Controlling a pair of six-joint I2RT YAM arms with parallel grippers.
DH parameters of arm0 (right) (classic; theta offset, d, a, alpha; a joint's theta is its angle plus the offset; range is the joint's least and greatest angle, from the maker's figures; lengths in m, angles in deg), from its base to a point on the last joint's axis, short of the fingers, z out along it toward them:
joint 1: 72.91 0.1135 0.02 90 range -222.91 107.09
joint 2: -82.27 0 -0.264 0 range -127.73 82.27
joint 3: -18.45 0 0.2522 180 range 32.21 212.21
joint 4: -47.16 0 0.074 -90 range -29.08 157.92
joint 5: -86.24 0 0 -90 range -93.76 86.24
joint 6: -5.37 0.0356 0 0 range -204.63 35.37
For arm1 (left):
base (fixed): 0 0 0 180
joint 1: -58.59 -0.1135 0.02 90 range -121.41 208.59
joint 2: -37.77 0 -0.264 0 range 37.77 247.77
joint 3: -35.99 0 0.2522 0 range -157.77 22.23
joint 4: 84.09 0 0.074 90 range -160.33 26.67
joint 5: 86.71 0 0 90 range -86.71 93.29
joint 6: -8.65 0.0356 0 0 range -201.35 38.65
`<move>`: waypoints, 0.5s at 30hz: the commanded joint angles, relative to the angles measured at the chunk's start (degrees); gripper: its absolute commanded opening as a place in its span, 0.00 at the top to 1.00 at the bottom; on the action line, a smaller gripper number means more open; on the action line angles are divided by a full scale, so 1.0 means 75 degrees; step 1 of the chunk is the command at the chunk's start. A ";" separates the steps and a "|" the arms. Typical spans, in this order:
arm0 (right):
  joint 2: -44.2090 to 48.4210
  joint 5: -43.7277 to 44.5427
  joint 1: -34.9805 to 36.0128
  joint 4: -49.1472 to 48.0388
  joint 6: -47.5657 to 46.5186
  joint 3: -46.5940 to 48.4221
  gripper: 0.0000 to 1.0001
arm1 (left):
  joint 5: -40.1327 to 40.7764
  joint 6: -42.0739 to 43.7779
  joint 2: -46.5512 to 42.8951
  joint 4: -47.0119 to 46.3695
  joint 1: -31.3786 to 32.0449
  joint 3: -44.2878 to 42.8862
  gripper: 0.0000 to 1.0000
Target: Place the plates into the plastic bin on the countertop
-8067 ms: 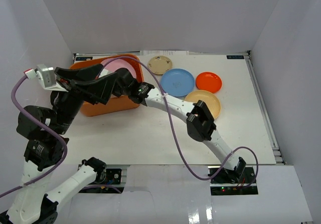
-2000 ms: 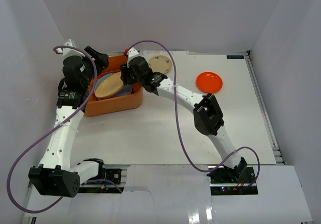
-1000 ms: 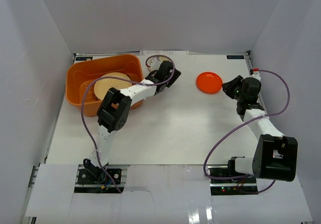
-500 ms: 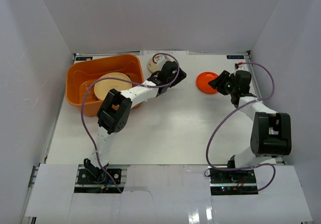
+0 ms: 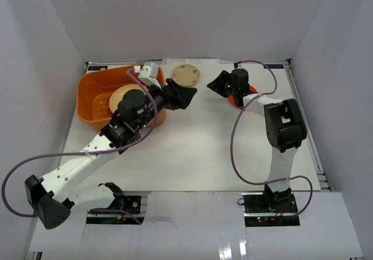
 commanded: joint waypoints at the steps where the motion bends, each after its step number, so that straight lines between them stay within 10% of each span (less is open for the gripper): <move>1: -0.0812 0.0755 0.0238 -0.0712 0.1026 0.0586 0.48 | 0.0142 0.0786 -0.0699 0.1509 -0.0014 0.1003 0.13; 15: -0.4071 0.2536 0.0988 -0.0057 0.2268 0.4148 0.49 | 0.1091 0.1829 -0.3186 0.2225 -0.0014 0.2903 0.02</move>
